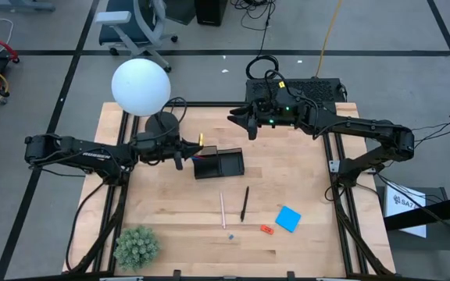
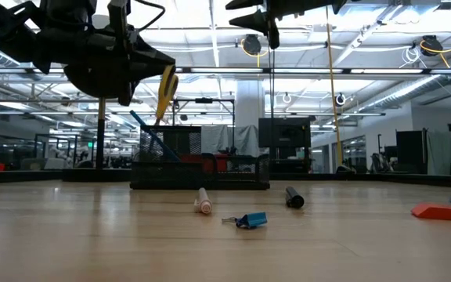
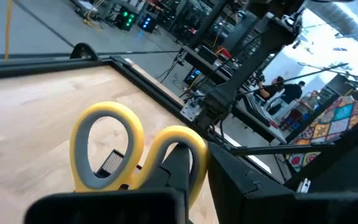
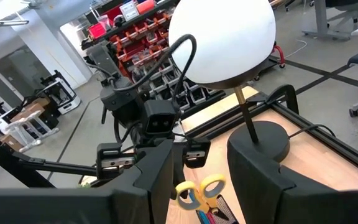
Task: Pick and place office supplies into organizer
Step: Put the yellow scissors into the black organizer
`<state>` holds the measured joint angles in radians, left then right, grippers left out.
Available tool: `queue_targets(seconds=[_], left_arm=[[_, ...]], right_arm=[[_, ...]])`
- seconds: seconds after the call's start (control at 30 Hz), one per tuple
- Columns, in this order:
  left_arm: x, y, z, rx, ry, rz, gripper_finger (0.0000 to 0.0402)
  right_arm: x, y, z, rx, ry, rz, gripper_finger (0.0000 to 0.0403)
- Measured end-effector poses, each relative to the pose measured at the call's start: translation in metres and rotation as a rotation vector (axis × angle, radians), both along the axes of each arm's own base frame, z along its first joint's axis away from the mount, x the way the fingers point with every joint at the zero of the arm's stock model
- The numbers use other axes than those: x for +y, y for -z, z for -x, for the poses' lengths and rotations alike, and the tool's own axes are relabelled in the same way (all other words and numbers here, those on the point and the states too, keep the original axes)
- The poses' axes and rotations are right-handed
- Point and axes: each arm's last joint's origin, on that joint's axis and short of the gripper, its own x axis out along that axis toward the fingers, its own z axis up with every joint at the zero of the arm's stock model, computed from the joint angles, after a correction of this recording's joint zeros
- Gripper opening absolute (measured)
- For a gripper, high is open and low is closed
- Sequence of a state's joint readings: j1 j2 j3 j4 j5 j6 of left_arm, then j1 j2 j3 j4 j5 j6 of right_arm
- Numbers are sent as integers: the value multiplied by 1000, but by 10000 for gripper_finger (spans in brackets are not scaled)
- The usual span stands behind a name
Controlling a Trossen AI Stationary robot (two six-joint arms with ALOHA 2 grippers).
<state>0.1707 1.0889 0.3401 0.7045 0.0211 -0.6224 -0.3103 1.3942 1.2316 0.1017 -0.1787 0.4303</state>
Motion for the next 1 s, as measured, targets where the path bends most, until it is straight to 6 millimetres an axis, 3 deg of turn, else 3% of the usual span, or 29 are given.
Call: queue_targets(seconds=[0.63,1.0], left_arm=[[0,-1,0,-20,-7,65,165],[1,4,0,36,-42,163,262]], right_arm=[[0,0,0,0,0,0,144],[0,0,0,0,-1,4,144]])
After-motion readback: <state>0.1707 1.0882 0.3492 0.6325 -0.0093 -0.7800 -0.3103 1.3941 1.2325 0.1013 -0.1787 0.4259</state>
